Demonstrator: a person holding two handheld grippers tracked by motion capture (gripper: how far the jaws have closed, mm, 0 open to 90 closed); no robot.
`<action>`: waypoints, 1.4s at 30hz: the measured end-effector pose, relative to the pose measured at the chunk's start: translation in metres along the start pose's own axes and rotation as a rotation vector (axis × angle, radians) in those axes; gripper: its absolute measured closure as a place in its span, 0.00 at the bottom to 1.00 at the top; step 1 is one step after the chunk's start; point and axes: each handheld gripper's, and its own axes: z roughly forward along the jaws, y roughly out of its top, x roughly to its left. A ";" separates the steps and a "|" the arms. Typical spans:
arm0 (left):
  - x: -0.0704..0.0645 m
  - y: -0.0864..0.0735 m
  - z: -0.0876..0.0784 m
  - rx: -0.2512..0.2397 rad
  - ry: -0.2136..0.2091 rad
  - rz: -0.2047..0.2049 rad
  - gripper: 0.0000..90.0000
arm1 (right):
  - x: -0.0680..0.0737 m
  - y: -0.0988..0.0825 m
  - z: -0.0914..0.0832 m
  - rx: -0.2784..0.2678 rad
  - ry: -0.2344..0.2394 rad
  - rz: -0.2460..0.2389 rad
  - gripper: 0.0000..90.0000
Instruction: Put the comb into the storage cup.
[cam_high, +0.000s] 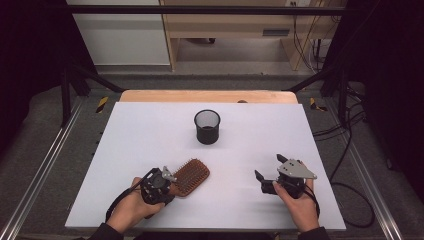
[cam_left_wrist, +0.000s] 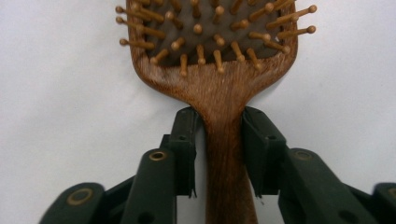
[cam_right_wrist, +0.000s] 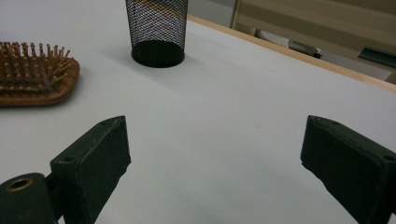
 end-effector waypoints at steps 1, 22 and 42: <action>0.000 0.000 0.000 -0.004 -0.002 0.003 0.79 | 0.000 0.000 0.000 0.000 0.000 0.000 0.09; 0.004 0.000 -0.020 -0.268 0.075 0.016 0.81 | 0.001 0.001 -0.002 -0.018 0.022 0.019 0.09; -0.002 0.001 -0.008 -0.498 0.085 -0.059 0.81 | 0.032 0.021 0.024 -0.085 0.221 0.190 0.11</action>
